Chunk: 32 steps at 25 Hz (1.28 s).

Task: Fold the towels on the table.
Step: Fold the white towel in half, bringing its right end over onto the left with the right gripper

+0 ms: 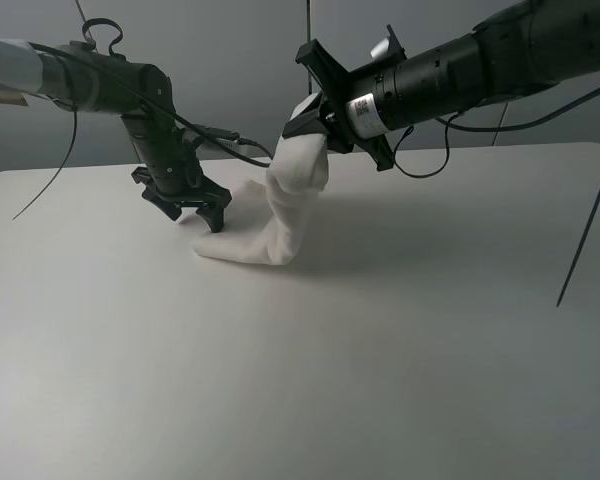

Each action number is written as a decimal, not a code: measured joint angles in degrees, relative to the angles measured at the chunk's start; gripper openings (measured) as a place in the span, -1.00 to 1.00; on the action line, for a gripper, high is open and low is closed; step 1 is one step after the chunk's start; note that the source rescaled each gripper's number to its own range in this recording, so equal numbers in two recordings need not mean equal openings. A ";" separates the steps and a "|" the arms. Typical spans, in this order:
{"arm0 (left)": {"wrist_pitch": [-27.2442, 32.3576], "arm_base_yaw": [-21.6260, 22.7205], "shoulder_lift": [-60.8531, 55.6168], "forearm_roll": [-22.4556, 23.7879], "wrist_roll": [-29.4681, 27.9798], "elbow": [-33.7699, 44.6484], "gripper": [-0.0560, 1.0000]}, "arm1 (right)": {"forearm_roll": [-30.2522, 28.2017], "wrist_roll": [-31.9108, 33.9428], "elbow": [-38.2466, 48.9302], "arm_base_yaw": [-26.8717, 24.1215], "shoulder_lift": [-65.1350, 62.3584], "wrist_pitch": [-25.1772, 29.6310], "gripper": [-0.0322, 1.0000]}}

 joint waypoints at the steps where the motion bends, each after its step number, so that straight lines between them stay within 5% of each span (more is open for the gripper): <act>1: 0.00 0.00 0.00 -0.10 0.00 0.00 0.95 | 0.00 -0.12 -0.38 0.64 0.00 -0.60 -0.90; 25: 0.10 0.00 0.00 -6.06 5.29 0.00 0.95 | 1.73 -0.05 -0.85 1.70 5.27 -1.82 -0.90; 32: 0.10 0.00 -0.19 -3.82 5.81 0.00 0.97 | 1.73 -0.13 -0.85 1.70 5.27 -1.82 -0.90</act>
